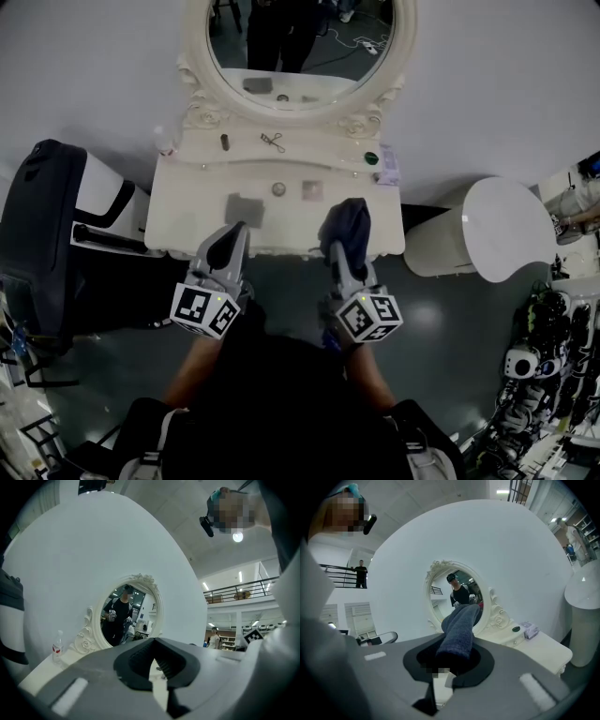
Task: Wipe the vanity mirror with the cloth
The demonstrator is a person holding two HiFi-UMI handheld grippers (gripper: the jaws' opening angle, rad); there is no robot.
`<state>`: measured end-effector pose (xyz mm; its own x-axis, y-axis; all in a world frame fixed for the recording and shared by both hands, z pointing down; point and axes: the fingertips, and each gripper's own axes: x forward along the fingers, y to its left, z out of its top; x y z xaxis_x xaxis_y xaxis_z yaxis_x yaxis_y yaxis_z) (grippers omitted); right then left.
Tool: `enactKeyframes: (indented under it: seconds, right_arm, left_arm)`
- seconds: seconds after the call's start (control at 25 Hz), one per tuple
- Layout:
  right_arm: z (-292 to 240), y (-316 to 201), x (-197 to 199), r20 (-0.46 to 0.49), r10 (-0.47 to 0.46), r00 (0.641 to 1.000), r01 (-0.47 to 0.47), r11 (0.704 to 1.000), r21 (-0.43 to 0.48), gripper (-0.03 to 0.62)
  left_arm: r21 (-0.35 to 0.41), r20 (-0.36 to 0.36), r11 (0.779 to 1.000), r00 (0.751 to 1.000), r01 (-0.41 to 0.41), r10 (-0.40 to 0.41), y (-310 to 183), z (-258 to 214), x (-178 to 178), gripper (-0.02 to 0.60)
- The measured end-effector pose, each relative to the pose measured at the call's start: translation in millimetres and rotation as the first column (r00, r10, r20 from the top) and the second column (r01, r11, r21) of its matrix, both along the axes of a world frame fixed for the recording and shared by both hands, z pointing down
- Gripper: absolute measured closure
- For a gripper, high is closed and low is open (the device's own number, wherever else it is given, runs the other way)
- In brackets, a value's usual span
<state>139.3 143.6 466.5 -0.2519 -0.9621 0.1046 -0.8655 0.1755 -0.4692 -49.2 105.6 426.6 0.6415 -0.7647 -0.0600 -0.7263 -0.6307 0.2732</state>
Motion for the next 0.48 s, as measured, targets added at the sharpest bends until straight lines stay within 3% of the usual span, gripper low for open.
enactKeyframes:
  seconds: [0.48]
  right_arm:
    - [-4.3,-82.2,-35.2,-0.009,0.063,0.998,-0.063,0.998,-0.017,0.548]
  left_arm:
    - [-0.008,-0.027,0.997,0.996,-0.080,0.080,-84.5,-7.5,-28.0,0.583]
